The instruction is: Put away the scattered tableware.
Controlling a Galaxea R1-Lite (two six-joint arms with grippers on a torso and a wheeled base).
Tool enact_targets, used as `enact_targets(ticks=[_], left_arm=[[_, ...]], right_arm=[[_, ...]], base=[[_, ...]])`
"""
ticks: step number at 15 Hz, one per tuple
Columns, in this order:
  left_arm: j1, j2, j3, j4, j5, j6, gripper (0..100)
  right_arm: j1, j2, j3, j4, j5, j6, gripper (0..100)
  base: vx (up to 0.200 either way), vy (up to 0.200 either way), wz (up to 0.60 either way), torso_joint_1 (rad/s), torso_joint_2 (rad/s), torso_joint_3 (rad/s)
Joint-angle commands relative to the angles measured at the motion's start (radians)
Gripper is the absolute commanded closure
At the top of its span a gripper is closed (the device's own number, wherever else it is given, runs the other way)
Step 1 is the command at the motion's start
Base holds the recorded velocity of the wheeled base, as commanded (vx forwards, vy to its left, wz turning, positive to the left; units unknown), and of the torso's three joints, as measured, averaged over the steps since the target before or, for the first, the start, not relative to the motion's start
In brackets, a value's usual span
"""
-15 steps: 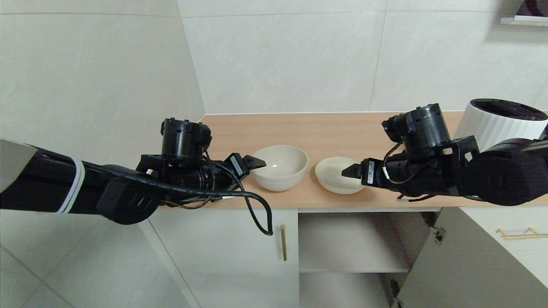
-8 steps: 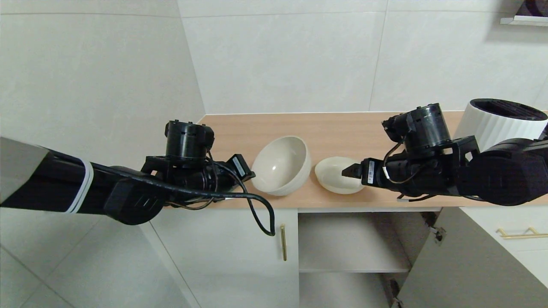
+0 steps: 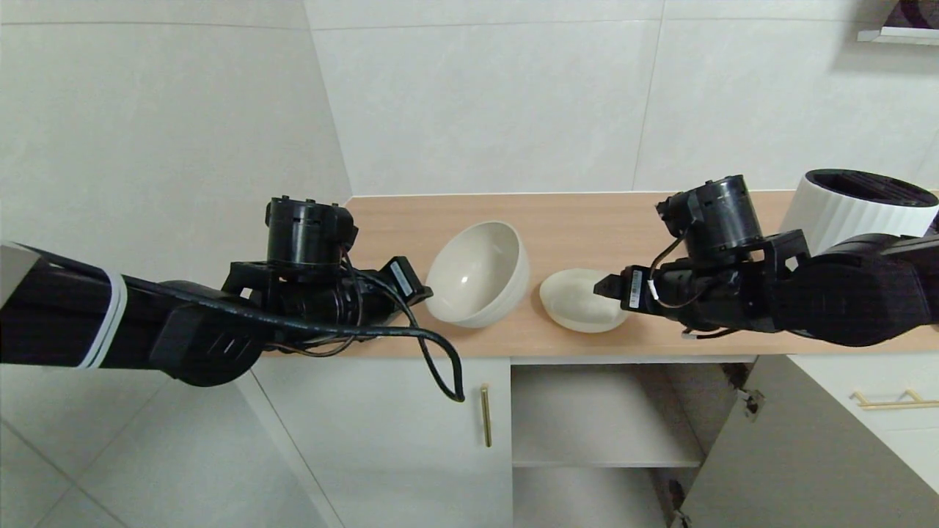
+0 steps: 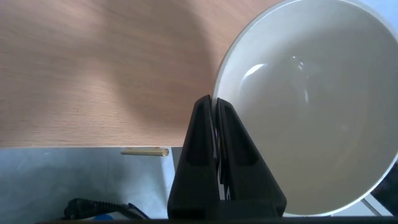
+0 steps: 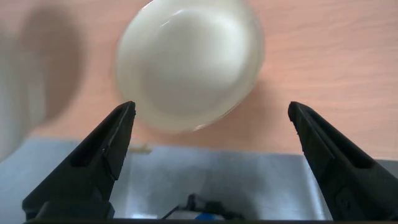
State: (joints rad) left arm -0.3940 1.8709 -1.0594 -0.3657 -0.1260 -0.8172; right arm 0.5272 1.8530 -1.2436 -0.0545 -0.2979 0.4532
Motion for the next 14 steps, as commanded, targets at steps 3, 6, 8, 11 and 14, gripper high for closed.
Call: enact_targets(ticks=[3,6,8,11,14], left_arm=[[0.0,-0.012,0.002,-0.001,0.0,0.0,100],[0.0,-0.013,0.002,-0.001,0.0,0.0,100],[0.0,-0.013,0.002,-0.001,0.0,0.0,100],[0.0,-0.015,0.002,-0.001,0.0,0.0,100],[0.0,-0.015,0.002,-0.001,0.0,0.0,100]], right_arm=[[-0.003,0.103,-0.051,0.002,-0.093,-0.002,0],[-0.024,0.134,-0.066,0.002,-0.104,-0.002,0],[-0.03,0.143,-0.068,0.002,-0.104,-0.002,0],[-0.038,0.152,-0.074,0.002,-0.102,-0.002,0],[-0.038,0.152,-0.074,0.002,-0.102,-0.001,100]], base=[[0.0,0.0,0.0,0.0,0.0,0.0],[0.0,0.0,0.0,0.0,0.0,0.0],[0.0,0.0,0.0,0.0,0.0,0.0],[0.0,0.0,0.0,0.0,0.0,0.0],[0.0,0.0,0.0,0.0,0.0,0.0]])
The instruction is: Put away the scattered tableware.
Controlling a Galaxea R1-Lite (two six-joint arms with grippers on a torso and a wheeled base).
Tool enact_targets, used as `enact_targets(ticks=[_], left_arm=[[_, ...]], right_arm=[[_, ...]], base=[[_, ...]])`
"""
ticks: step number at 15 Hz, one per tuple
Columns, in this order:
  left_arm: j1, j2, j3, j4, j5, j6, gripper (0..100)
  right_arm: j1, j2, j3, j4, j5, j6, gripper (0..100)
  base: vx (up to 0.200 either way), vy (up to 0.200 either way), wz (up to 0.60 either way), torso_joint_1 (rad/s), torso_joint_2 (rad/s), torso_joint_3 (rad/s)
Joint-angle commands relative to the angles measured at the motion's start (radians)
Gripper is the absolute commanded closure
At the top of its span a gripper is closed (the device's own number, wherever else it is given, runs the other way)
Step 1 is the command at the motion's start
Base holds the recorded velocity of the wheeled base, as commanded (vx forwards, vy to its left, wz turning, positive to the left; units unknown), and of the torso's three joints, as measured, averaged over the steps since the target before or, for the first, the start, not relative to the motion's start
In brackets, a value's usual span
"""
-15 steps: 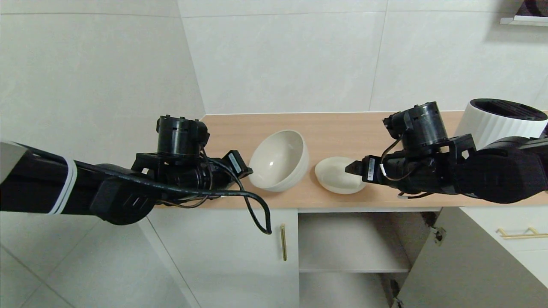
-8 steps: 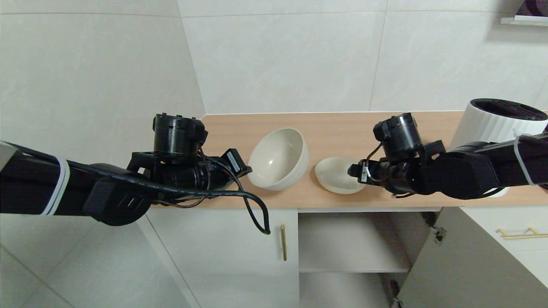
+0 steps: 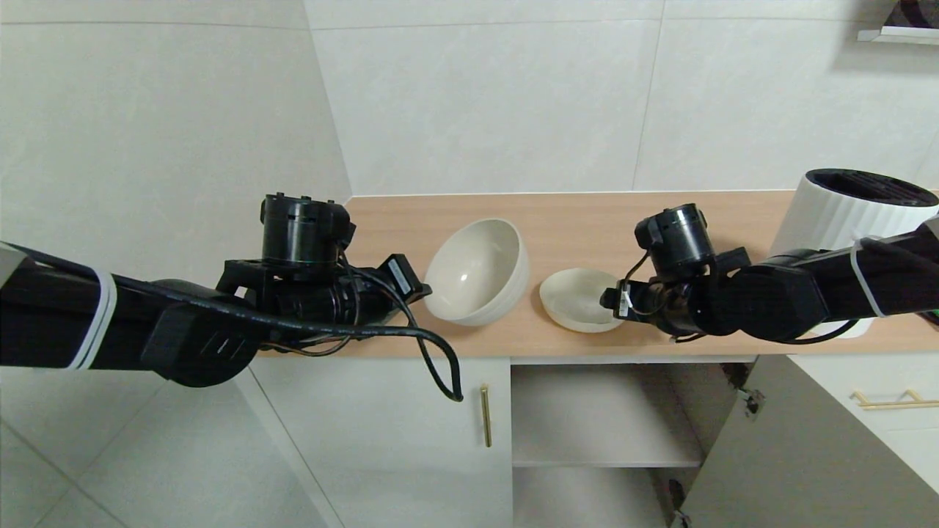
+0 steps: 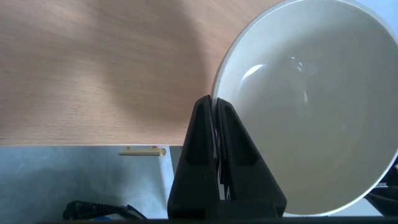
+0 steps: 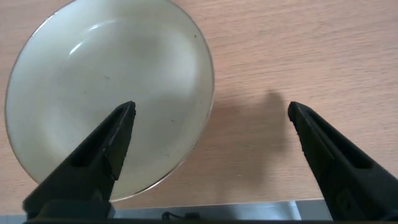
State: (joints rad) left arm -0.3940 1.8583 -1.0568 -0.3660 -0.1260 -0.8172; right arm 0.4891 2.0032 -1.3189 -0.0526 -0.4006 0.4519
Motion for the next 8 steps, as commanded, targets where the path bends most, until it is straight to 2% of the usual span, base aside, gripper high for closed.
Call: enact_targets(ticks=[1,8], left_arm=[[0.0,-0.002,0.0,-0.001,0.0,0.0,100],[0.0,-0.002,0.0,-0.001,0.0,0.0,100]], right_arm=[[0.0,0.002,0.0,-0.001,0.0,0.001,100],[0.002,-0.004,0.003,-0.001,0.003,0.004,100]], base=[[0.0,0.0,0.0,0.0,0.0,0.0],[0.0,0.0,0.0,0.0,0.0,0.0]])
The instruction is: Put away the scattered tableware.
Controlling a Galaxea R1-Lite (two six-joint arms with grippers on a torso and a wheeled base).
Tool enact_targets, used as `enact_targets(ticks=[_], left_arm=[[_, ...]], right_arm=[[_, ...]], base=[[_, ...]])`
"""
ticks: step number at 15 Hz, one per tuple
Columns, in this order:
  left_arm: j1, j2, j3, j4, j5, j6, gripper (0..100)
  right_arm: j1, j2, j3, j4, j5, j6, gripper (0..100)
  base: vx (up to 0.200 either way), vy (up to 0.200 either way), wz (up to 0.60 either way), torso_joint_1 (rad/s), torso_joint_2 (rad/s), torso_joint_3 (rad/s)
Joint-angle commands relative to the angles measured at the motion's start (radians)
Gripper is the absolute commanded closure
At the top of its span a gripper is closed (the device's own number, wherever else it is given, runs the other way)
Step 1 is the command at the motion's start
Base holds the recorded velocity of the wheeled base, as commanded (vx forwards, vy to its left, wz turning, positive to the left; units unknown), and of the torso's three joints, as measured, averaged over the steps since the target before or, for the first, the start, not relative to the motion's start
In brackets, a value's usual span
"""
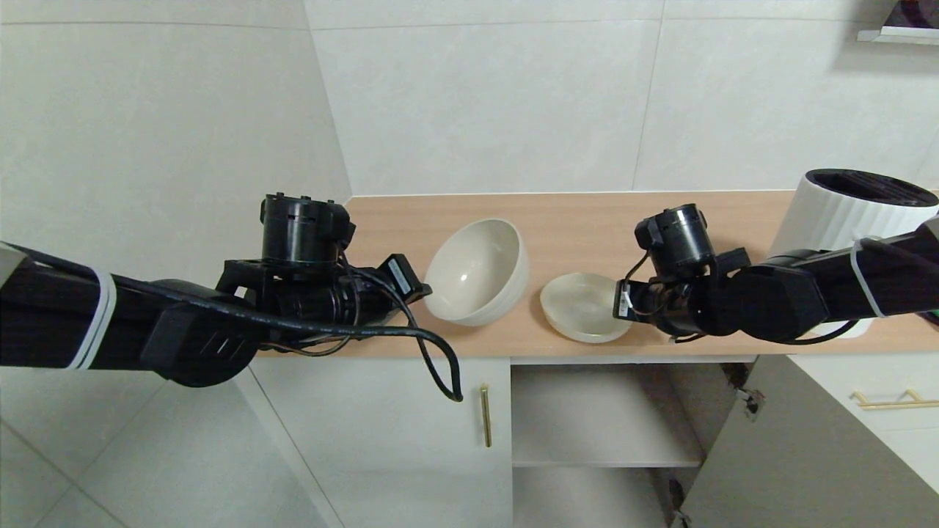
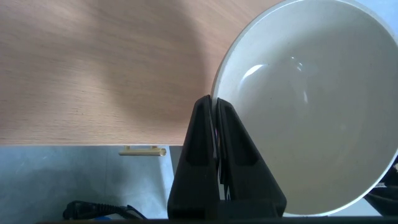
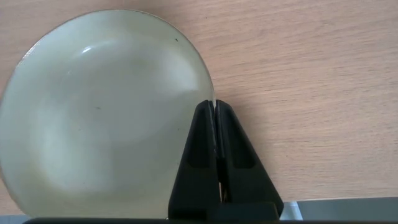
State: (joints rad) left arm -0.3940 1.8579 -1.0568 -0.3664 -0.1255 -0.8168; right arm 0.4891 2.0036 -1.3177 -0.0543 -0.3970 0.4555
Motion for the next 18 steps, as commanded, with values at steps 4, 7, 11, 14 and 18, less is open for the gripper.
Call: enact_targets(ticks=[4,7,11,14,18], left_arm=[[0.0,-0.023,0.021,0.003,0.0,0.005,100],[0.0,-0.092,0.081,0.004,-0.002,0.051,100],[0.0,-0.235,0.216,0.027,-0.002,0.202,100],[-0.002,-0.325,0.233,0.149,-0.002,0.321,100],[-0.043,-0.391,0.233,0.285,0.0,0.418,100]], right_arm=[[0.005,-0.066,0.02,0.007,0.007,0.002,100],[0.014,-0.19,0.072,0.09,0.086,0.003,100],[0.017,-0.367,0.109,0.297,0.305,0.002,100],[0.043,-0.442,0.23,0.31,0.31,-0.008,100],[0.045,-0.46,0.284,0.292,0.313,-0.06,100]], base=[[0.0,0.0,0.0,0.0,0.0,0.0],[0.0,0.0,0.0,0.0,0.0,0.0],[0.0,0.0,0.0,0.0,0.0,0.0],[0.0,0.0,0.0,0.0,0.0,0.0],[0.0,0.0,0.0,0.0,0.0,0.0]])
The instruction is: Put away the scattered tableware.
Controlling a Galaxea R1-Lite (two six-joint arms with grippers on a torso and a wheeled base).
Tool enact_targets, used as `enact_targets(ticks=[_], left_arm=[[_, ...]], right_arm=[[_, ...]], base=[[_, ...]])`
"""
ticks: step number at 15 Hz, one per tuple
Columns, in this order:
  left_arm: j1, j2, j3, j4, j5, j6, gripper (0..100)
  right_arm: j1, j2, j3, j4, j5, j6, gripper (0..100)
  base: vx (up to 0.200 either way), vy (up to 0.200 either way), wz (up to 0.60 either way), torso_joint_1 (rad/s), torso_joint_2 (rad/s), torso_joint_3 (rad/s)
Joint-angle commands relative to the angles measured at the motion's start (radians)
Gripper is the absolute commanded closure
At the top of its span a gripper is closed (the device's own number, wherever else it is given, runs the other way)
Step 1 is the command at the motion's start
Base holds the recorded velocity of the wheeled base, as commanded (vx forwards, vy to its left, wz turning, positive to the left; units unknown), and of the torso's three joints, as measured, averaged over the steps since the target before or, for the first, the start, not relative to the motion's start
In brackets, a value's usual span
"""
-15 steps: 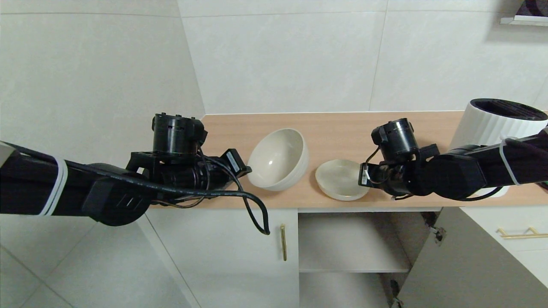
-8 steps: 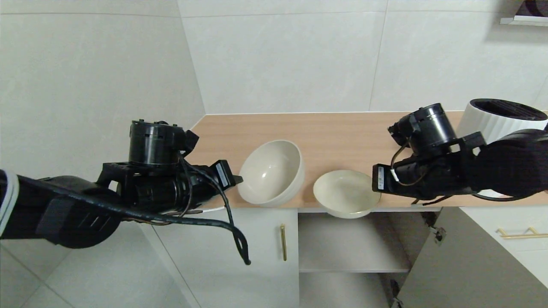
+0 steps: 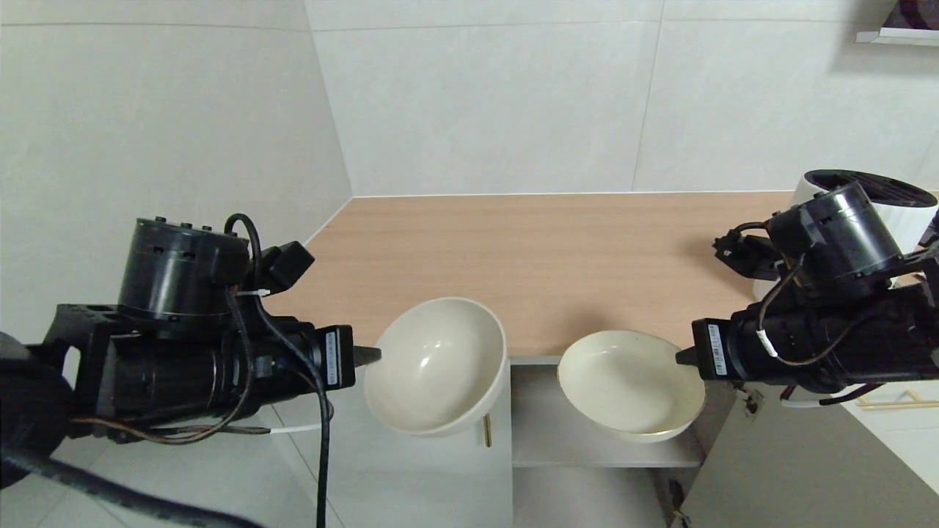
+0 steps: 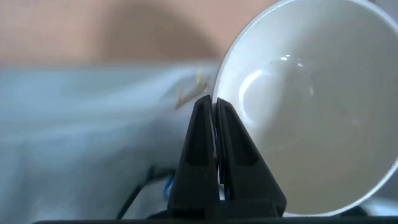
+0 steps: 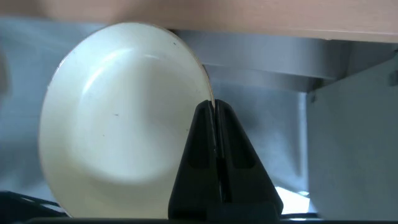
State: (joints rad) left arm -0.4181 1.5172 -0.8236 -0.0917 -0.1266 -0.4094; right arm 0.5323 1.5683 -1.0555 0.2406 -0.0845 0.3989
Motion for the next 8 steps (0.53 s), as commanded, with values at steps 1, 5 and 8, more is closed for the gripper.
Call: enact_targets(ticks=[1,5,8], left_arm=[[-0.025,-0.049,0.001,0.013,0.001,0.012,100],[-0.03,-0.034,0.006,0.01,-0.001,0.012,100],[-0.03,-0.026,0.006,0.01,-0.001,0.012,100]], right_arm=[[0.001,-0.024,0.029,-0.003,0.002,-0.006,100],[0.001,-0.021,0.029,-0.004,-0.001,-0.006,100],[0.001,-0.016,0.029,-0.004,-0.001,-0.006,100]], base=[[0.0,0.0,0.0,0.0,0.0,0.0],[0.0,0.0,0.0,0.0,0.0,0.0],[0.0,0.0,0.0,0.0,0.0,0.0]])
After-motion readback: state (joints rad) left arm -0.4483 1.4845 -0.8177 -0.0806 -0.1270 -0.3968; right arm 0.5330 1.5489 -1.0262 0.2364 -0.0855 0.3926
